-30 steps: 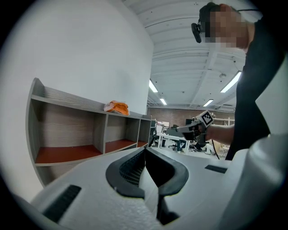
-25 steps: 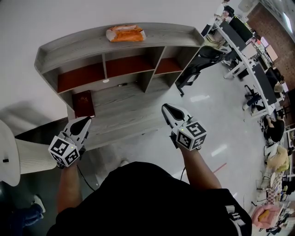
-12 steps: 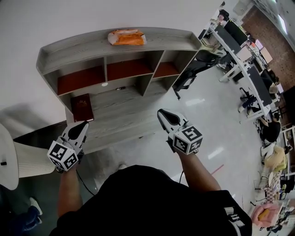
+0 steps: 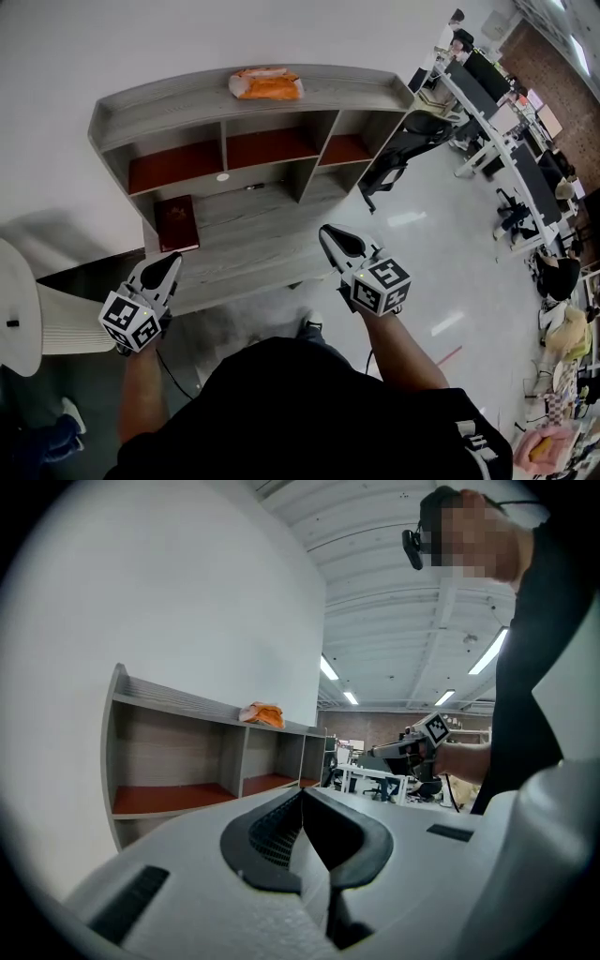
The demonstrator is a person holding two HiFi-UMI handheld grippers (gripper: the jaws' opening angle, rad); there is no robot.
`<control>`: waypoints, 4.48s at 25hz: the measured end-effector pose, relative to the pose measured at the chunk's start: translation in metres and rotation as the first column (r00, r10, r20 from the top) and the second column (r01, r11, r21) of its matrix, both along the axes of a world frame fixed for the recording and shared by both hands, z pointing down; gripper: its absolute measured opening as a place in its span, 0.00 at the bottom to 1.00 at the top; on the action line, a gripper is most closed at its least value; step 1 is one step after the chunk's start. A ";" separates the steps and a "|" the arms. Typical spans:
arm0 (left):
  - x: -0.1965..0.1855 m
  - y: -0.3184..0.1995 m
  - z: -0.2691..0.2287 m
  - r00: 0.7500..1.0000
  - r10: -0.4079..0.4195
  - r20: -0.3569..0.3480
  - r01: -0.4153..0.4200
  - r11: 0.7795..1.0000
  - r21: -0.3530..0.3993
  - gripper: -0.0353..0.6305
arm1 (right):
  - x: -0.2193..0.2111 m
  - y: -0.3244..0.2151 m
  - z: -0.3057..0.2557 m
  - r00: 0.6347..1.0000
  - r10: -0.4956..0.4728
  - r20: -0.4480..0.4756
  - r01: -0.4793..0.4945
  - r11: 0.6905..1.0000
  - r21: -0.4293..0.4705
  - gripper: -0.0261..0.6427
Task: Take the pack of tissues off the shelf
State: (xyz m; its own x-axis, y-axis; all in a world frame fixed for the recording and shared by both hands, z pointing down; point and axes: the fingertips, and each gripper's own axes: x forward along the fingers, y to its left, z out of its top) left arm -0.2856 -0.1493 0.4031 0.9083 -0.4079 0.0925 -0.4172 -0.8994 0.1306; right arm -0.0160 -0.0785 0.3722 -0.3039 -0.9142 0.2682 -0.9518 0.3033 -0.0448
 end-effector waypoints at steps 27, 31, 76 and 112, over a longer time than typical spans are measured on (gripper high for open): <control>0.072 -0.008 -0.020 0.983 -0.173 0.063 0.172 0.985 0.021 0.08 | 0.101 -0.068 -0.021 0.989 -0.145 0.013 0.144 0.989 0.043 0.08; 0.082 -0.013 -0.021 0.980 -0.187 0.066 0.186 0.982 0.022 0.08 | 0.118 -0.083 -0.032 0.988 -0.153 -0.024 0.154 0.986 0.062 0.08; 0.100 -0.058 -0.020 0.924 -0.377 0.064 0.377 0.926 0.013 0.08 | 0.082 -0.317 -0.113 0.865 -0.303 -0.399 0.388 0.909 0.151 0.30; 0.097 -0.050 -0.002 0.910 -0.402 0.104 0.406 0.913 -0.028 0.08 | 0.051 -0.366 -0.096 0.798 -0.385 -0.463 0.464 0.883 0.065 0.38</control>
